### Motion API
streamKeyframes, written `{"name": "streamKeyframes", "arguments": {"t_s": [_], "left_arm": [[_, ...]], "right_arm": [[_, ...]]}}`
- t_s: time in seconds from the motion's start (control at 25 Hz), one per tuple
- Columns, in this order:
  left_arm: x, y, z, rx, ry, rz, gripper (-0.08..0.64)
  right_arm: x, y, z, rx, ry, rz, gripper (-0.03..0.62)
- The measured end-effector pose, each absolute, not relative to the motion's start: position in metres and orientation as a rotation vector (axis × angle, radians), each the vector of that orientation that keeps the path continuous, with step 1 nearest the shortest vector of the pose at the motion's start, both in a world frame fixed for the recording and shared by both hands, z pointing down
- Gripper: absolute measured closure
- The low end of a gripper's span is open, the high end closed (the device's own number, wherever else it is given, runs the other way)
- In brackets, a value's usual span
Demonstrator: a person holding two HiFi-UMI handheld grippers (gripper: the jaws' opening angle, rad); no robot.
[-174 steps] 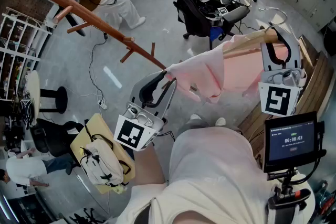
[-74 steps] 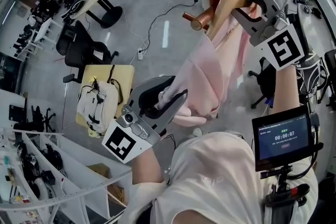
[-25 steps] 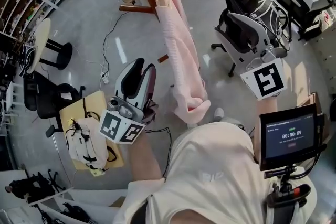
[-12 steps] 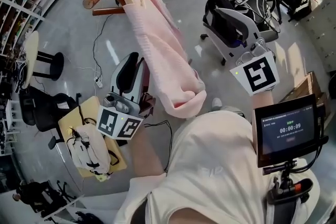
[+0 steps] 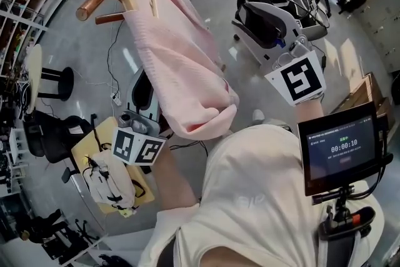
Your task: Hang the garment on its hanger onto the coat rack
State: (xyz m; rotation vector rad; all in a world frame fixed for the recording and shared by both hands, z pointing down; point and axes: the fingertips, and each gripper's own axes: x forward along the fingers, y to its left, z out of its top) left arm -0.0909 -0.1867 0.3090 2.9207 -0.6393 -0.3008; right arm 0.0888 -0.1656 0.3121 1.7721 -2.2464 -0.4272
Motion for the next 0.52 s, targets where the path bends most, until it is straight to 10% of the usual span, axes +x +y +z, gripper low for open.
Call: {"name": "streamKeyframes", "arguments": {"t_s": [0.52], "left_arm": [[-0.0893, -0.181, 0.3128, 2.914, -0.631, -0.292, 0.445]], "right_arm": [[0.0891, -0.1604, 0.3202, 1.765, -2.236, -0.419, 0.413]]}}
